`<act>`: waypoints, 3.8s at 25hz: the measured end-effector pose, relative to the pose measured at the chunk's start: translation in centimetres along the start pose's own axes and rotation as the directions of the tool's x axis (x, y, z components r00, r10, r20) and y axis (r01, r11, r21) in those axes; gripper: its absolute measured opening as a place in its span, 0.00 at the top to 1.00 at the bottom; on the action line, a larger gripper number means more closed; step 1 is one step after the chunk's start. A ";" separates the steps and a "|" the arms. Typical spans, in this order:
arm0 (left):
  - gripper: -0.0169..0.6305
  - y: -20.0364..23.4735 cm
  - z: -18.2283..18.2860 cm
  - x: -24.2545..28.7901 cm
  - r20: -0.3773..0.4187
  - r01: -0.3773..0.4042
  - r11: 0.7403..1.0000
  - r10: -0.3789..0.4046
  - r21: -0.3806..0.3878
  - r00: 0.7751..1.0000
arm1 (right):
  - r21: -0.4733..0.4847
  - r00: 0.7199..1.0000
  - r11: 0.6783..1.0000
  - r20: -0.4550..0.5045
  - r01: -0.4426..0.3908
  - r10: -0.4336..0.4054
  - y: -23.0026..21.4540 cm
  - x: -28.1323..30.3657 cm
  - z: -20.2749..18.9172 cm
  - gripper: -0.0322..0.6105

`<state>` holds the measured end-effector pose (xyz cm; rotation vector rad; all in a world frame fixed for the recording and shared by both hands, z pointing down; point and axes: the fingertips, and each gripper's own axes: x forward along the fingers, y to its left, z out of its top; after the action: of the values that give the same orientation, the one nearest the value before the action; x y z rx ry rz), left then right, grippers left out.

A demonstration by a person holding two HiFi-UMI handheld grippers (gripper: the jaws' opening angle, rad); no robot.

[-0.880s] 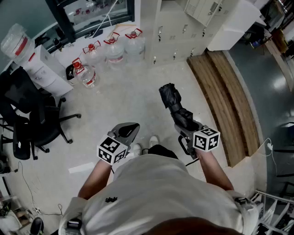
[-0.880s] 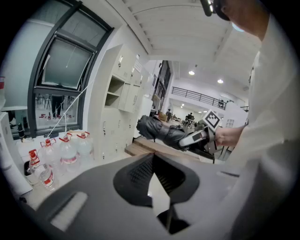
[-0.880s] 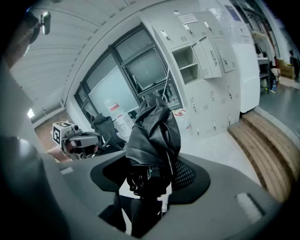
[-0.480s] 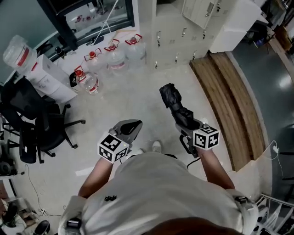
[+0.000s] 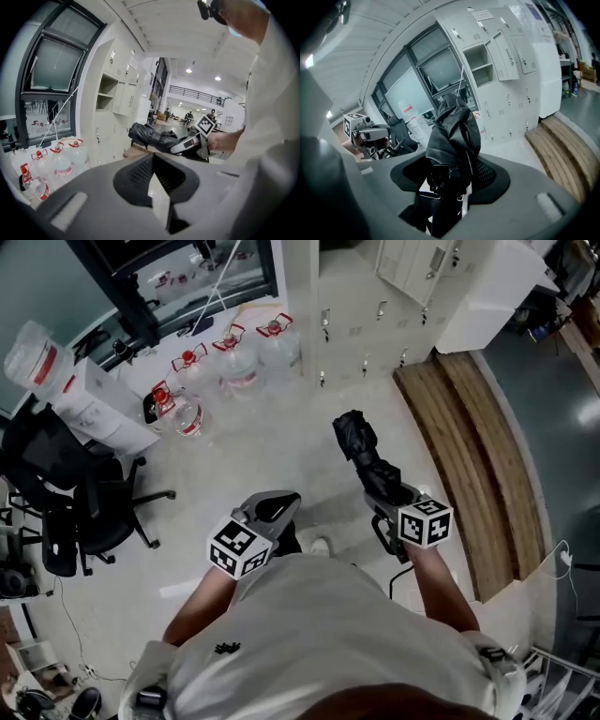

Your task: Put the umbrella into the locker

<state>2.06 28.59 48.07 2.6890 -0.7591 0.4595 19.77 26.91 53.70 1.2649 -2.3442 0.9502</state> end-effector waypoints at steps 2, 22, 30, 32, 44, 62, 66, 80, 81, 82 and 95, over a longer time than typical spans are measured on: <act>0.89 1.8 0.7 0.9 0.001 0.004 1.000 -0.004 0.003 1.000 | 0.001 1.000 1.000 0.004 0.009 -0.009 -0.8 1.0 1.3 0.57; 0.89 26.0 11.3 7.0 0.019 0.140 0.986 -0.142 0.092 0.990 | 0.054 0.973 0.974 0.070 0.219 -0.222 -7.8 15.8 21.5 0.57; 0.89 31.3 12.6 7.4 0.058 0.104 0.993 -0.108 0.062 0.992 | 0.035 0.957 0.962 0.092 0.273 -0.275 -11.7 20.1 29.3 0.57; 0.89 31.9 13.2 7.9 0.059 0.102 0.993 -0.105 0.060 0.993 | 0.029 0.954 0.959 0.096 0.283 -0.285 -13.1 20.9 31.4 0.57; 0.89 38.2 17.3 13.9 0.064 -0.013 0.998 0.009 0.060 0.998 | -0.021 0.963 0.967 0.098 0.254 -0.251 -23.2 29.3 43.2 0.57; 0.89 43.1 24.8 24.8 0.099 -0.120 0.992 0.116 0.036 0.988 | -0.131 0.979 0.971 0.044 0.201 -0.197 -33.6 38.6 55.6 0.57; 0.89 43.8 25.4 26.1 0.105 -0.153 0.988 0.149 0.027 0.983 | -0.148 0.981 0.970 0.034 0.192 -0.189 -35.3 40.5 57.1 0.57; 0.89 46.2 25.7 27.8 0.101 -0.260 0.965 0.261 -0.023 0.960 | -0.147 0.981 0.970 0.033 0.195 -0.192 -38.5 47.8 61.8 0.57; 0.89 46.4 25.7 27.9 0.100 -0.266 0.964 0.268 -0.026 0.958 | -0.149 0.980 0.968 0.034 0.201 -0.198 -38.8 48.3 62.2 0.57; 0.89 46.6 25.7 28.0 0.099 -0.272 0.962 0.274 -0.029 0.957 | -0.147 0.979 0.968 0.034 0.205 -0.202 -39.1 48.7 62.5 0.57; 0.89 48.9 26.0 28.1 0.085 -0.319 0.946 0.323 -0.063 0.942 | -0.110 0.967 0.961 0.038 0.254 -0.252 -41.9 52.8 64.6 0.57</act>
<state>3.71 -33.42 45.41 2.5626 -1.2303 0.3834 27.21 -66.18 52.43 1.4909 -2.1515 0.7131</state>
